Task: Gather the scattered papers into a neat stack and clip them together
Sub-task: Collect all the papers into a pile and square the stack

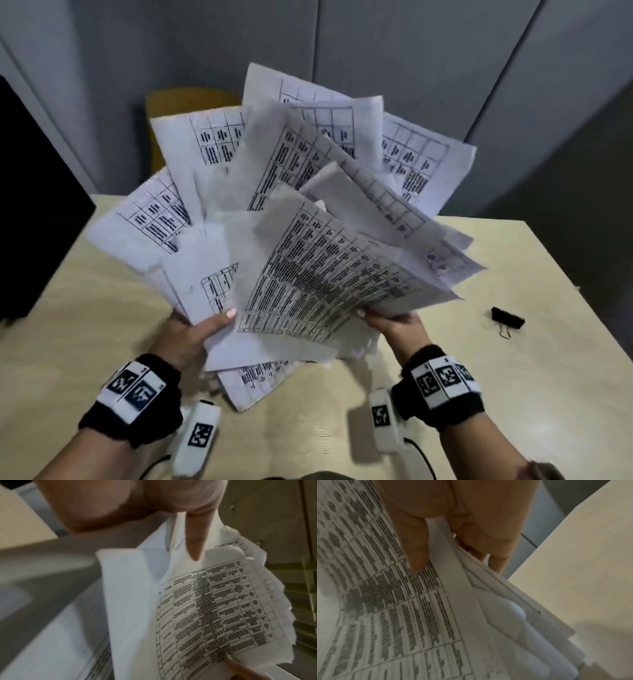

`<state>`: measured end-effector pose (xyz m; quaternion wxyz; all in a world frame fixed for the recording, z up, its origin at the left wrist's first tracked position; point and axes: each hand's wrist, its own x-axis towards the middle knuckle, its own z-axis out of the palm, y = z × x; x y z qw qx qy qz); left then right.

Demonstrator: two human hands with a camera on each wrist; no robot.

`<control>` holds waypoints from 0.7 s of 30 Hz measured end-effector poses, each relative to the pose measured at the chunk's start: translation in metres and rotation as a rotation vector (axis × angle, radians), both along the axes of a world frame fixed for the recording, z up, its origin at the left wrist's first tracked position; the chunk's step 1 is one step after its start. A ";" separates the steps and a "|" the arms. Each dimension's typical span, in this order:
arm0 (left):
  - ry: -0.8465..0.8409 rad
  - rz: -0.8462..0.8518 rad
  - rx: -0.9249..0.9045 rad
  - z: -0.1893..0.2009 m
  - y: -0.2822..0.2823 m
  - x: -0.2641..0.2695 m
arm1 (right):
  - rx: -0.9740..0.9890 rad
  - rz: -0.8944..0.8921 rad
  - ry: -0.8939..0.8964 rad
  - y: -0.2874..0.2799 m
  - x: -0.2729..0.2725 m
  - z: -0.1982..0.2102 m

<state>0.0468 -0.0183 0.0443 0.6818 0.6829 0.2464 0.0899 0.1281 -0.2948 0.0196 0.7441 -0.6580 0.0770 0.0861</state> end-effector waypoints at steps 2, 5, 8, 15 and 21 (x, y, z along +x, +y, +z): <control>0.040 0.028 0.044 -0.005 -0.009 0.002 | -0.078 -0.002 0.008 0.005 -0.001 -0.001; -0.005 0.098 0.020 0.000 -0.016 0.007 | -0.063 -0.062 -0.002 0.009 0.000 0.008; -0.126 0.089 0.102 0.012 -0.015 0.011 | 0.025 -0.068 -0.095 0.005 0.003 0.025; -0.057 0.006 0.086 0.005 0.002 0.012 | -0.180 0.104 -0.184 -0.008 -0.002 0.013; -0.130 0.082 0.085 0.006 -0.012 0.016 | -0.106 0.061 -0.215 0.000 0.000 0.011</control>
